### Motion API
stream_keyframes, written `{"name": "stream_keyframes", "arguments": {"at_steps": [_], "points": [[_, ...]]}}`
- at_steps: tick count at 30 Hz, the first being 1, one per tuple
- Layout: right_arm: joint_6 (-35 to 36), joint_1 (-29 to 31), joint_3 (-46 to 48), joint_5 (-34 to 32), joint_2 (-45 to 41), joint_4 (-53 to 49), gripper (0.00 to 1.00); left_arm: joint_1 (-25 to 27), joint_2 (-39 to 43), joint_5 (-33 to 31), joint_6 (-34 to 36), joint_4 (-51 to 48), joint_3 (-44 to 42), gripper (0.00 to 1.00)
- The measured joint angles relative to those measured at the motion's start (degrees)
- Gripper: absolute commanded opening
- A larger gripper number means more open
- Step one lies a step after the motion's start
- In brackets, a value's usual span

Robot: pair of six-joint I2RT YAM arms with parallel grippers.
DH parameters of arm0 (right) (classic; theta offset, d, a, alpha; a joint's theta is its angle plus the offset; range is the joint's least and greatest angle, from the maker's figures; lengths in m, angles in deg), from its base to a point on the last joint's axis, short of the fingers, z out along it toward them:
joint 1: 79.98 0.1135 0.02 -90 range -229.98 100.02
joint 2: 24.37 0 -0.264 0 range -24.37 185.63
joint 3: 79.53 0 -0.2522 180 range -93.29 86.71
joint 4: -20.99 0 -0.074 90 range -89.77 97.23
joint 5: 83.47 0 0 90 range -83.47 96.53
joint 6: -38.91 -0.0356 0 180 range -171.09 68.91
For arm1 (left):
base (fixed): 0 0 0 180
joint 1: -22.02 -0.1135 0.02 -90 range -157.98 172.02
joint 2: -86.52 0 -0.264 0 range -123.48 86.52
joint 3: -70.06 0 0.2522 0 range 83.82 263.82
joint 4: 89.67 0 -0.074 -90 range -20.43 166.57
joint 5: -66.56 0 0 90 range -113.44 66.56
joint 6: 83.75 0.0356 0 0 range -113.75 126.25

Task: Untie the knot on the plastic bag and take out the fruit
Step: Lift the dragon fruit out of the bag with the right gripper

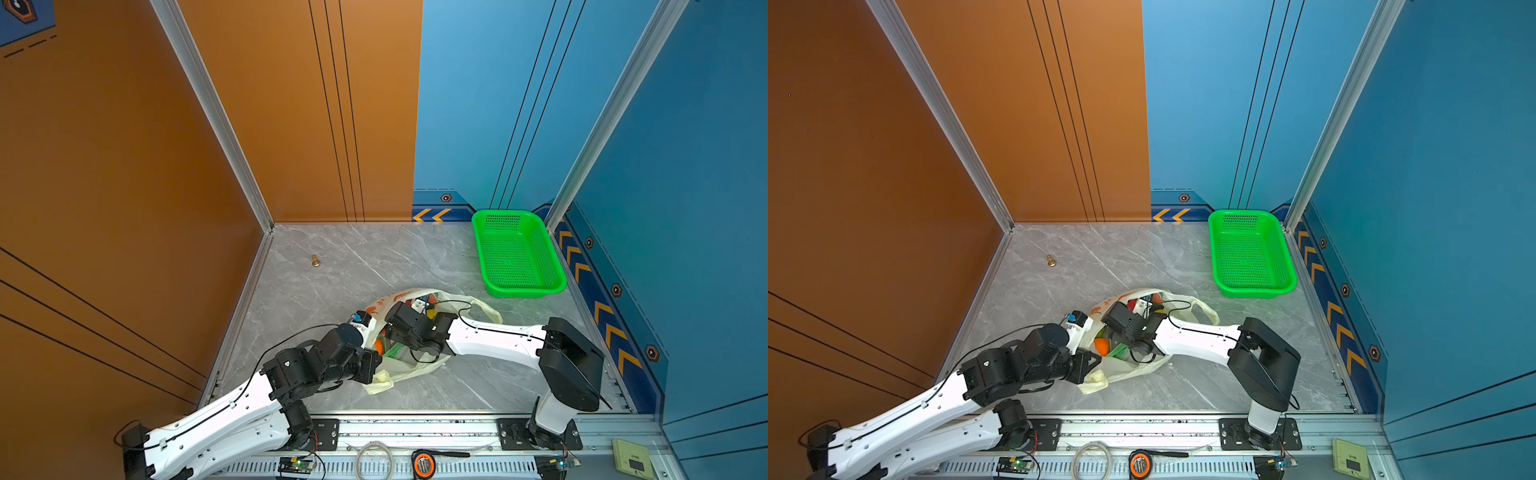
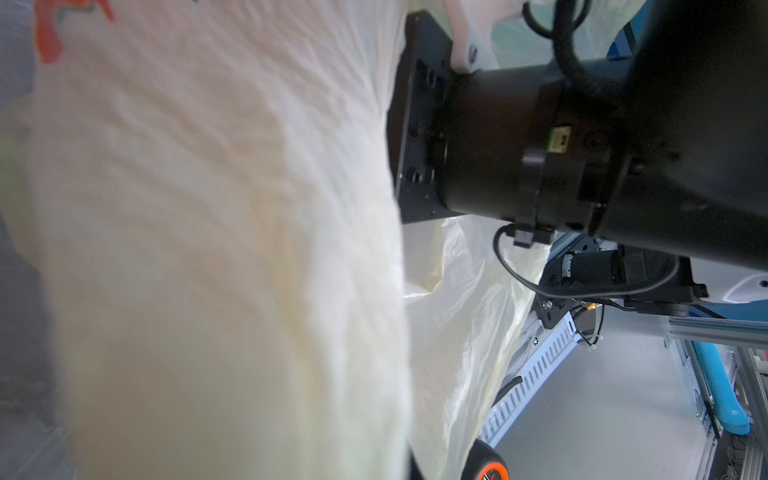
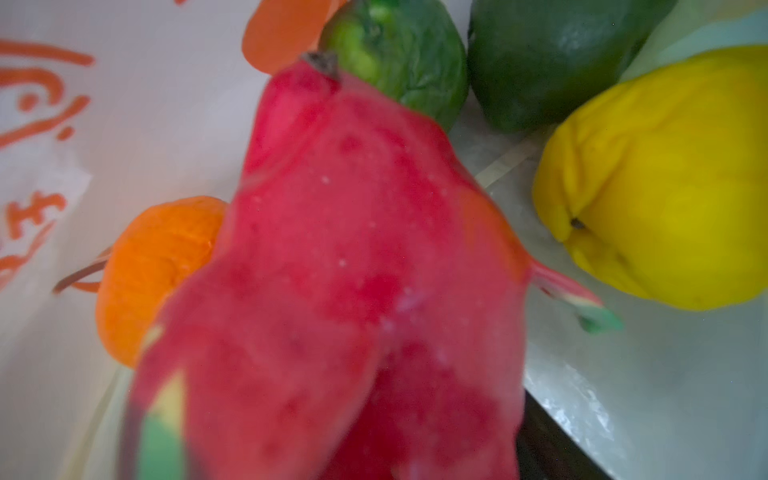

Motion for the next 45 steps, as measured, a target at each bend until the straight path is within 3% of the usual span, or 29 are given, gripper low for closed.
{"name": "stream_keyframes", "arguments": {"at_steps": [21, 35, 45], "points": [[5.53, -0.46, 9.51, 0.17, -13.86, 6.29, 0.14, 0.0, 0.76, -0.68, 0.63, 0.28, -0.72, 0.0], [5.92, -2.1, 13.84, 1.88, -19.34, 10.8, 0.13, 0.0, -1.25, -0.85, 2.62, 0.42, -0.68, 0.0], [5.92, -4.2, 17.7, 2.82, -29.05, 10.58, 0.13, 0.0, -3.8, -0.85, 3.45, 0.85, 0.33, 0.0]]}}
